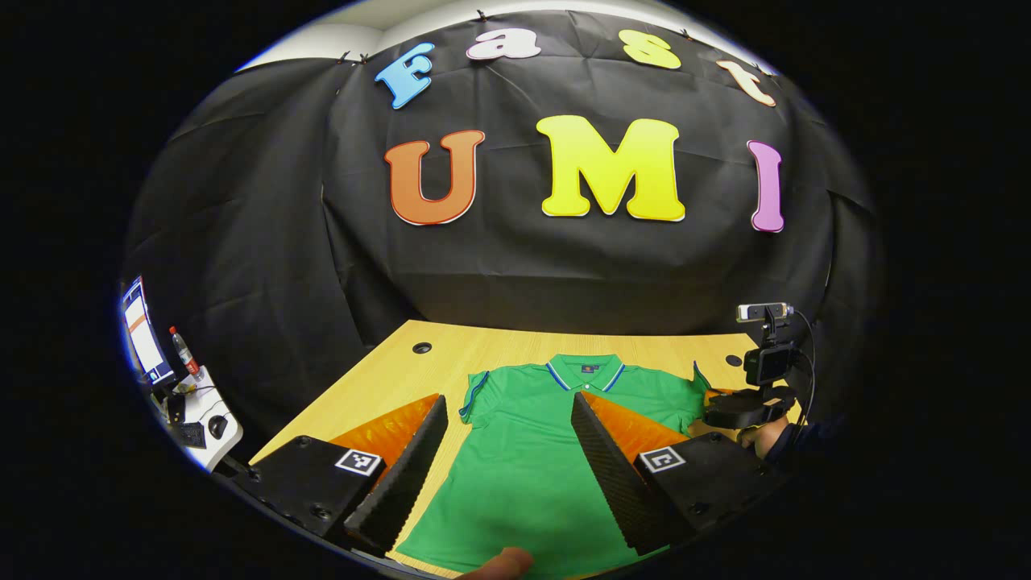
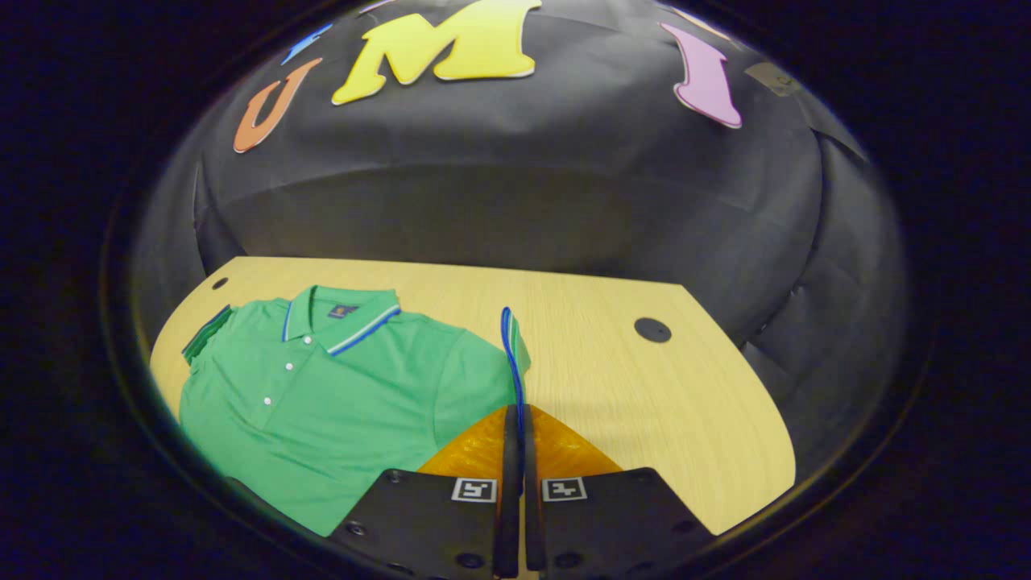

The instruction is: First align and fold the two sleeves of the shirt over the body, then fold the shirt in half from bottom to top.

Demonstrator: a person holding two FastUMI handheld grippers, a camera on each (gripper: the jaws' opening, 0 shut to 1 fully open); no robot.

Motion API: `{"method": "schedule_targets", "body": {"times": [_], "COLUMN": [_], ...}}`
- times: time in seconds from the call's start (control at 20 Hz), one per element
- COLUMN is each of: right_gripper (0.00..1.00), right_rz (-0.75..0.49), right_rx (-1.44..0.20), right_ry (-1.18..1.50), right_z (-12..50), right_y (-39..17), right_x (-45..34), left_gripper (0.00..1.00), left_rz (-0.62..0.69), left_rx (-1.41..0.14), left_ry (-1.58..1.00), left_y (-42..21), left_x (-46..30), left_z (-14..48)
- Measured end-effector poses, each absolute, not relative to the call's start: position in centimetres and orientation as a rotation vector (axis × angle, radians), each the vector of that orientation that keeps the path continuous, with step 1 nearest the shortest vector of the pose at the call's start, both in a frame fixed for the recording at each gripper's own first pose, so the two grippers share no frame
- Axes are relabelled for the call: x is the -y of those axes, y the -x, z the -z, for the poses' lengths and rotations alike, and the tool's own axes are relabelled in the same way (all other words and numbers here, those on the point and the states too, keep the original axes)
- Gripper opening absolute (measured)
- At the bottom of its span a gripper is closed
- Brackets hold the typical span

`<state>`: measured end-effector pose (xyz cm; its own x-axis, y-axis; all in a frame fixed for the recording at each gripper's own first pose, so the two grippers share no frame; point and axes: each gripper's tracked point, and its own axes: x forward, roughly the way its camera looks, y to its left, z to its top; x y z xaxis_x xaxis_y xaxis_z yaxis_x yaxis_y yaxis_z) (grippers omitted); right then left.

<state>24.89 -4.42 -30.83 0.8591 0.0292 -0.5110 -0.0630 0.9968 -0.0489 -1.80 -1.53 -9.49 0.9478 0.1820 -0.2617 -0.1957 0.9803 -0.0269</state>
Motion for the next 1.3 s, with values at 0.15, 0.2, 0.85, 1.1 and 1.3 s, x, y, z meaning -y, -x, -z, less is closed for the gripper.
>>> {"method": "schedule_targets", "body": {"times": [0.15, 0.2, 0.85, 1.1, 1.3], "right_gripper": [0.06, 0.06, 0.06, 0.14, 0.75], "right_rz": [-0.105, -0.125, -0.291, -0.281, -0.296], "right_rx": [-0.488, -0.486, -0.538, -0.578, -0.583], "right_ry": [0.116, 0.14, 0.263, 0.211, 0.142], "right_z": [29.2, 29.3, 33.3, 32.9, 30.0], "right_y": [-25.3, -25.0, -20.5, -19.4, -16.7], "right_x": [2.2, 1.3, -7.3, -8.2, -8.5], "left_gripper": [1.0, 1.0, 1.0, 1.0, 1.0], "left_rz": [-0.205, -0.211, -0.315, -0.299, -0.261], "left_rx": [-0.256, -0.256, -0.293, -0.303, -0.293], "left_ry": [0.054, 0.057, 0.123, 0.109, 0.097], "left_y": [2.1, 2.3, 5.3, 5.2, 4.1], "left_x": [0.7, 0.4, -4.3, -5.4, -6.3], "left_z": [9.5, 9.5, 11.7, 12.2, 12.0]}}
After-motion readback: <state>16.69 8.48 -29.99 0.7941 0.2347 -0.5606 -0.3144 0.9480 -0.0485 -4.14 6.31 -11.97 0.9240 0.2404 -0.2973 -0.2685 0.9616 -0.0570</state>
